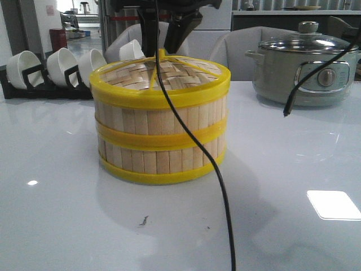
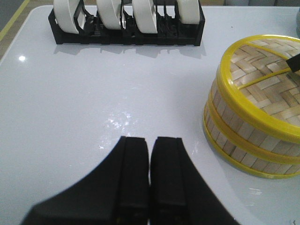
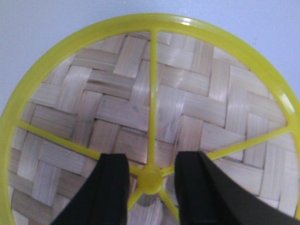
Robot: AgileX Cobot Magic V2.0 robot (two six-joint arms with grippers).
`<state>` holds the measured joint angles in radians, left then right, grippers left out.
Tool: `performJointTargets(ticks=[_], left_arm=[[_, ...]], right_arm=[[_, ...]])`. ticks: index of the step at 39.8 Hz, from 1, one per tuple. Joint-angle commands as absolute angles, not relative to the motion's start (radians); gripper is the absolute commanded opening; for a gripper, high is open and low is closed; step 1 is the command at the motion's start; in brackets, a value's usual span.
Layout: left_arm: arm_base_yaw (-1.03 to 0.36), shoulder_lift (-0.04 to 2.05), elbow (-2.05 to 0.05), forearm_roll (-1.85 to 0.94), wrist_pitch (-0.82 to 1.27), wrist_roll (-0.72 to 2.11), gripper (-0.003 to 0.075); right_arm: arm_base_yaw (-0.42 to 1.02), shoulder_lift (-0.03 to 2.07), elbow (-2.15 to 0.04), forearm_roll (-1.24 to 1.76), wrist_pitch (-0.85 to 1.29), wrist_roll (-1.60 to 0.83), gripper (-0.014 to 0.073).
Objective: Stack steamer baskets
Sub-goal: 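Carry the lid over the stack and lower it onto the top basket, then open the right gripper and lift it away from the lid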
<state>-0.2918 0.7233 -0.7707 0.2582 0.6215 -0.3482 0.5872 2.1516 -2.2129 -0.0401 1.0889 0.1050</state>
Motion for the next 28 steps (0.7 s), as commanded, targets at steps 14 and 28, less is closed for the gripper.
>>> performJointTargets(ticks=[14,28], left_arm=[[-0.298,0.726,-0.798,0.266,0.545,-0.361,0.0085],[-0.298,0.726,-0.798,0.266,0.545,-0.361,0.0085]], right_arm=[[0.588,2.075,-2.256,-0.047,0.995,0.094,0.0361],[0.526,1.974,-2.254,-0.076,0.878,0.094,0.036]])
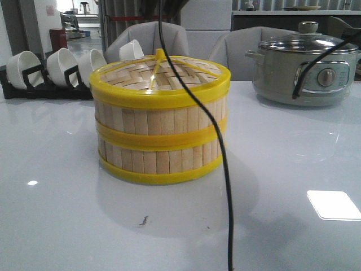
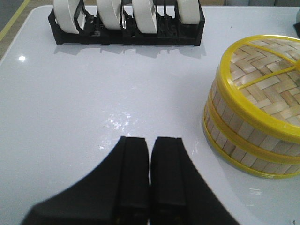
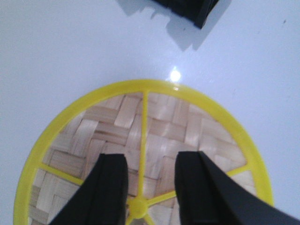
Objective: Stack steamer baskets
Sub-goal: 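Open the right gripper and lift it away from the lid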
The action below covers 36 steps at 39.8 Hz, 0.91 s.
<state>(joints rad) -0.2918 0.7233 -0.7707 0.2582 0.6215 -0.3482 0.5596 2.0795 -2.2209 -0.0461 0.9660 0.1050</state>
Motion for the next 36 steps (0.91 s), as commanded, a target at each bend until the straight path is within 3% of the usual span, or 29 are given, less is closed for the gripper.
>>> performJointTargets(ticks=[1,13,36], left_arm=[[-0.298,0.726,-0.798,0.266,0.545,-0.361,0.0085],[-0.298,0.726,-0.798,0.266,0.545,-0.361,0.0085],[-0.298,0.726,-0.798,0.266,0.545,-0.361,0.0085]], right_arm=[[0.521,1.966,-2.251,-0.076,0.876,0.094,0.036],[0.386,1.771,-2.067,-0.076,0.815,0.094,0.036],[0.195,1.219,-1.278,-0.076,0.291,0.094,0.036]])
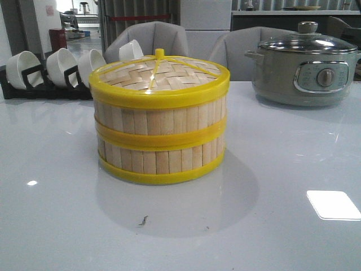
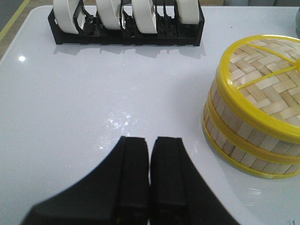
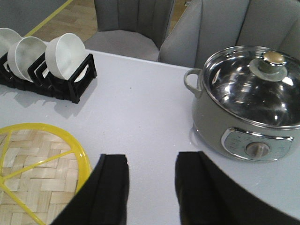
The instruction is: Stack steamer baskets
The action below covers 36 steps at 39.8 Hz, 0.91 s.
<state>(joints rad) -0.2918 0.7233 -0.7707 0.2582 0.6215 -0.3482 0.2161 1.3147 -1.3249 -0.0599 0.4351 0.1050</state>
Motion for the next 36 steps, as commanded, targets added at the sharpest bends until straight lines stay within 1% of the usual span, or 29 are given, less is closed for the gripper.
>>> performJointTargets(ticks=[1,11,23,36], left_arm=[[-0.298,0.726,-0.798,0.266,0.545,-0.361,0.0085],[-0.298,0.726,-0.798,0.266,0.545,-0.361,0.0085],[-0.298,0.726,-0.798,0.266,0.545,-0.361,0.0085],[-0.298,0.726,-0.798,0.266,0.545,-0.361,0.0085]], right_arm=[[0.186,1.194,-1.24,-0.076,0.276,0.094,0.036],[0.105,0.992,-1.005,-0.076,0.232,0.094,0.036],[0.005,0.763,-0.779,-0.076,0.177,0.094,0.036],[-0.022,0.53,-0.559,-0.076,0.12,0.094,0.036]])
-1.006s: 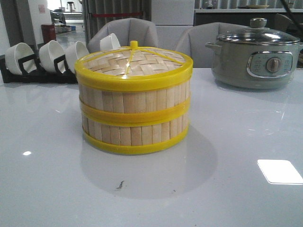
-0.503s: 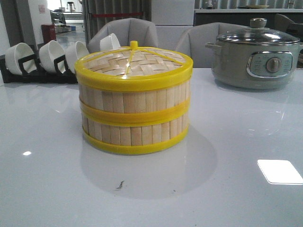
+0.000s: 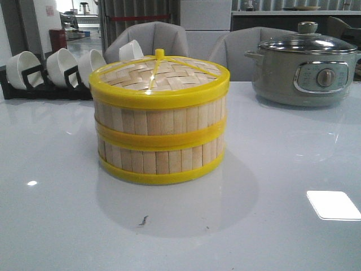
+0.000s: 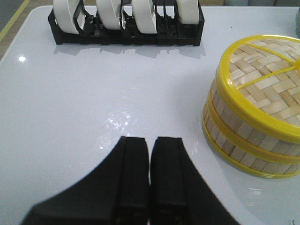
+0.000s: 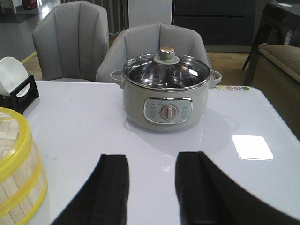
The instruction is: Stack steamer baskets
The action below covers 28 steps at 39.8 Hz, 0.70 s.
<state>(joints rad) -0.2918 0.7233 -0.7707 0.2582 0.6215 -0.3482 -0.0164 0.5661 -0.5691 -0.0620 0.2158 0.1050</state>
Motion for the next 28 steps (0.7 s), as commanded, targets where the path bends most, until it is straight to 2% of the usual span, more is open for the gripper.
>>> performJointTargets(ticks=[1,15,22,25,28], left_arm=[[-0.298,0.726,-0.798,0.266,0.545,-0.361,0.0085],[-0.298,0.726,-0.798,0.266,0.545,-0.361,0.0085],[-0.298,0.726,-0.798,0.266,0.545,-0.361,0.0085],[-0.298,0.726,-0.798,0.266,0.545,-0.361,0.0085],[-0.298,0.726,-0.798,0.266,0.545,-0.361,0.0085]], right_arm=[[-0.022,0.514,-0.545,-0.076,0.12,0.094,0.036],[-0.022,0.352,-0.337,-0.076,0.12,0.094,0.036],[-0.022,0.335,-0.291,-0.076,0.118,0.094,0.0354],[-0.022,0.335,-0.292,-0.076,0.114,0.094,0.0302],[-0.022,0.335,-0.292,-0.076,0.107,0.094,0.0185]])
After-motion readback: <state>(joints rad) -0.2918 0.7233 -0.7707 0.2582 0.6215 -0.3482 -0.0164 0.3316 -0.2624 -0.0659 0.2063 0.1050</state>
